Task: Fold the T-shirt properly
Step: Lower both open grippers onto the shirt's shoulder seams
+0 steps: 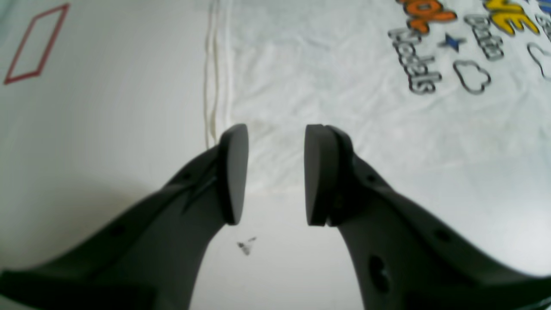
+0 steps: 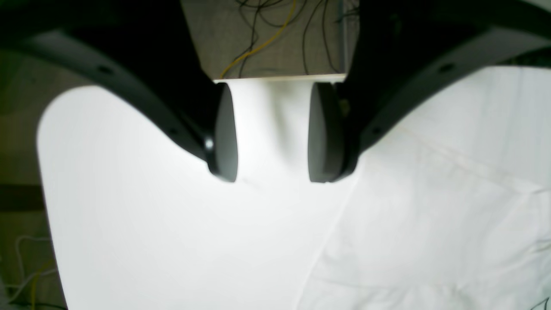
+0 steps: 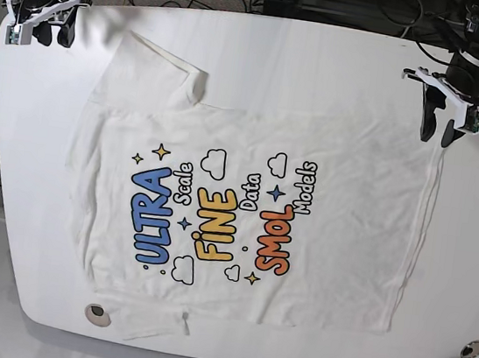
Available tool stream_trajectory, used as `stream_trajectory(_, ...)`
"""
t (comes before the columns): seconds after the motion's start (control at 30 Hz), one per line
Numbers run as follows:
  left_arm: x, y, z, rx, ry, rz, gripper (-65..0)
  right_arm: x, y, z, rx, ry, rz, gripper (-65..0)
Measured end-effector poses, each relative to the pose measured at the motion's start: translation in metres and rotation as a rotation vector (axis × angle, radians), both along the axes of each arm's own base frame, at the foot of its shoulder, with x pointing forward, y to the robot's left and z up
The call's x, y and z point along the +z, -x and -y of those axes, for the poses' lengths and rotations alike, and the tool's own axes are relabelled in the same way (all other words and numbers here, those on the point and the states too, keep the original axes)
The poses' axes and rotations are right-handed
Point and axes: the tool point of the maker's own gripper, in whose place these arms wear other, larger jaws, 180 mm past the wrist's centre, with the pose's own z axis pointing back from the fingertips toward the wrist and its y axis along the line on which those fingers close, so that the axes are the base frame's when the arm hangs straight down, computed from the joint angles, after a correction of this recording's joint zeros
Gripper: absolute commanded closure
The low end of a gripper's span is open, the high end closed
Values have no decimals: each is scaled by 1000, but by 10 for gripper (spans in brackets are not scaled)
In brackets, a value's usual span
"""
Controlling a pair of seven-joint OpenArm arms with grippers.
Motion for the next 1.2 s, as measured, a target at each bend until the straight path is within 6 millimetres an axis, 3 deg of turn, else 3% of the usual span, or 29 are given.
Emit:
stream_trajectory(0.27, 4, -5, 1, -2, 6, 20, -199, -16, 4, 15, -12, -18, -64, -262)
stream_trajectory(0.7, 10, -9, 2, -4, 14, 63, -196, -31, -11, 2, -24, -113, -48, -261)
stream_trajectory(0.8, 13, -12, 1, -1, 14, 78, -195, -34, -9, 7, -29, -99, -65, -260)
stream_trajectory(1.2, 14, -13, 2, -2, 18, 84, -198, -29, -50, 0, 32, -92, -20, -261)
